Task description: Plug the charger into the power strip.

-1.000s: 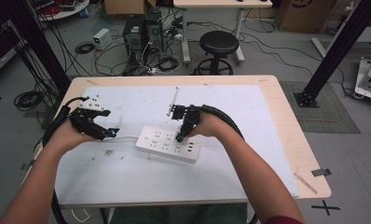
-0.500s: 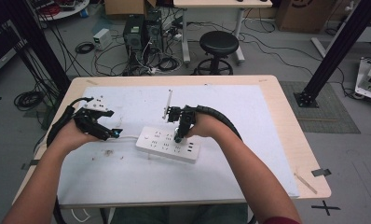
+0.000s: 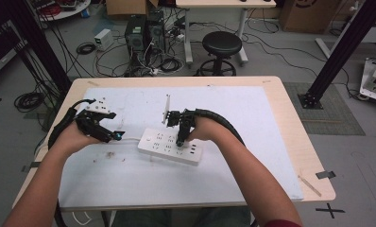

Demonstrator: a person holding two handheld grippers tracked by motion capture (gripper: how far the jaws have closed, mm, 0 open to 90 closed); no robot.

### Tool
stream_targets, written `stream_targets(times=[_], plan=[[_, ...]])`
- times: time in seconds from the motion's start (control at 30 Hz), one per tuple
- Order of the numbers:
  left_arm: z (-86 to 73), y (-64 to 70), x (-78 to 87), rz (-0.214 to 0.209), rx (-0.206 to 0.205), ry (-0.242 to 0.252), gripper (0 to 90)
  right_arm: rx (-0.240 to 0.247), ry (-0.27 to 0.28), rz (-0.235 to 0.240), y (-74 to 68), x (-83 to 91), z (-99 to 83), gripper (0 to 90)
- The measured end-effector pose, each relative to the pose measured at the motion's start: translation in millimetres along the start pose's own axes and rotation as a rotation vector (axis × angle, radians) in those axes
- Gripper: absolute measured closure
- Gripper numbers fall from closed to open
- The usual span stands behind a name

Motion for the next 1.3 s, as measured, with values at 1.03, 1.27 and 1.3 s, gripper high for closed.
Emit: stream_targets(times=[1.03,1.27,1.3], plan=[[3.8,2.6,-2.3,-0.001,-0.014,-0.01,18.7,-0.023,0.021,-0.018,-2.5,-4.8,-0.2,62.8],[3.8,-1.1,-0.7,0.005,-0.002,0.001,18.7,-0.088,0.198,0.084,3.4,13.2,-17.6,36.3],[4.2,-1.5,0.0,0.006,-0.009,-0.003,18.7,-0.093,0.218,0.094,3.4,15.5,-20.4,36.3]])
Point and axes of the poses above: each handheld gripper's, and its own axes: x roughly backward along the jaws, z roughly out of its top, y roughly to its right, the point moved 1 cm from there along -x, roughly forward along the jaws, and after that the axes turned 4 degrees about z, right-handed, at the moved point
